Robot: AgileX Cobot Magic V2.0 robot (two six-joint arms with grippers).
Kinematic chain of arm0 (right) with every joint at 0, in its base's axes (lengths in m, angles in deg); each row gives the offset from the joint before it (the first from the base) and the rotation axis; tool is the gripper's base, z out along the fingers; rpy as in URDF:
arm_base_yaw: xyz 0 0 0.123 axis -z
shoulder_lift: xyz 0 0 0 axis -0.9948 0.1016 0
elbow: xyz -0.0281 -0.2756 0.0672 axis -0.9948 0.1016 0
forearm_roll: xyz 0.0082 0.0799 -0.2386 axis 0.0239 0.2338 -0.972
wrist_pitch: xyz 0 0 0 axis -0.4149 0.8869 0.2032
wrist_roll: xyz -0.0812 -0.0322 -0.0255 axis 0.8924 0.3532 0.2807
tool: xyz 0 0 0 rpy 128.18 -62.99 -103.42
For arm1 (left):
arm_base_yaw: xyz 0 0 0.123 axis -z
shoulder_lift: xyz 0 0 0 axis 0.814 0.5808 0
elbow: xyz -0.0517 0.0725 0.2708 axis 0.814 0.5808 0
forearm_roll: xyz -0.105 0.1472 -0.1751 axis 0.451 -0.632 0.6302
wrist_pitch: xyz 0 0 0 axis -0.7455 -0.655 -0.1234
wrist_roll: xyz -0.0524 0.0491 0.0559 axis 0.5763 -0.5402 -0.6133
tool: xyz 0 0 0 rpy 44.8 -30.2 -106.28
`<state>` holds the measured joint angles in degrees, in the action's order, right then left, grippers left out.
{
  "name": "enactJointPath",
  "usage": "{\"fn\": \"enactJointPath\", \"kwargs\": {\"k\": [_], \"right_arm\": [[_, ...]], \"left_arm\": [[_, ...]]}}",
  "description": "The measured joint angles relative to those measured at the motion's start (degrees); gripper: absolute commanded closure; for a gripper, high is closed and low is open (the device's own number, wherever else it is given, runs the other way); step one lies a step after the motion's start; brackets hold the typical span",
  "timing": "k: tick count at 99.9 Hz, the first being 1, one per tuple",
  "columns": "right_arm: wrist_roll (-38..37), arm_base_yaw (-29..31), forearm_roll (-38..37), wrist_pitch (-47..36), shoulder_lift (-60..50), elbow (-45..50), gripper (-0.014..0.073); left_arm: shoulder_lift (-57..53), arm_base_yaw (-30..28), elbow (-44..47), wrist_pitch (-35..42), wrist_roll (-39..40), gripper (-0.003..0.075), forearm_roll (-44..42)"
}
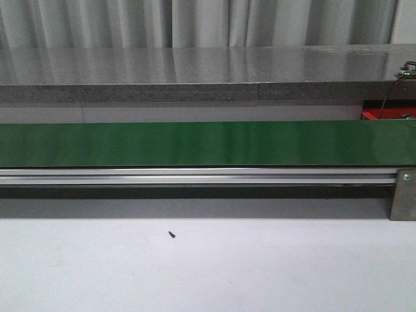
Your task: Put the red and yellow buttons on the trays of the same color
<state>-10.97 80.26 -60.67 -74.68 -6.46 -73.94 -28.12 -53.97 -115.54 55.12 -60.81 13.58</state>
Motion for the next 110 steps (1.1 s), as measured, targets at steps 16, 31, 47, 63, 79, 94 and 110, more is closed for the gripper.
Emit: {"fn": "enactJointPath", "kwargs": {"k": [16, 31, 47, 63, 79, 94, 110], "right_arm": [[-0.1, 0.0, -0.1, 0.0, 0.0, 0.0, 0.0690], [-0.1, 0.0, -0.1, -0.1, 0.0, 0.0, 0.0690], [-0.1, 0.0, -0.1, -0.1, 0.0, 0.0, 0.0690], [-0.1, 0.0, -0.1, -0.1, 0.0, 0.0, 0.0690], [-0.1, 0.0, -0.2, -0.2, 0.0, 0.0, 0.0690], [-0.1, 0.0, -0.2, -0.2, 0.0, 0.0, 0.0690], [-0.1, 0.0, -0.2, -0.2, 0.0, 0.0, 0.0690]], "left_arm": [[0.0, 0.0, 0.0, 0.0, 0.0, 0.0740, 0.0], [0.0, 0.0, 0.0, 0.0, 0.0, 0.0740, 0.0], [0.0, 0.0, 0.0, 0.0, 0.0, 0.0740, 0.0], [0.0, 0.0, 0.0, 0.0, 0.0, 0.0740, 0.0], [0.0, 0.0, 0.0, 0.0, 0.0, 0.0740, 0.0], [0.0, 0.0, 0.0, 0.0, 0.0, 0.0740, 0.0], [-0.4, 1.1, 0.4, 3.6, 0.4, 0.0740, -1.6]]}}
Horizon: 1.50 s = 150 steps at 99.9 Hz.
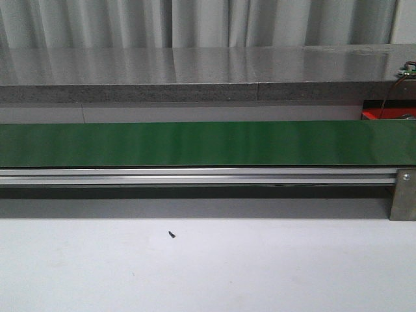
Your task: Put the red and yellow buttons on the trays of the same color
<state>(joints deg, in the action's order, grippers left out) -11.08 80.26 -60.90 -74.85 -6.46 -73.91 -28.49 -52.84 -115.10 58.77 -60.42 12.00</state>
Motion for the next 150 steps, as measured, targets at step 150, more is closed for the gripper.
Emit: {"fn": "enactJointPath", "kwargs": {"k": [150], "right_arm": [[-0.1, 0.0, 0.0, -0.1, 0.0, 0.0, 0.0690]], "left_arm": [[-35.9, 0.4, 33.5, 14.8, 16.1, 0.0740, -20.7]]}}
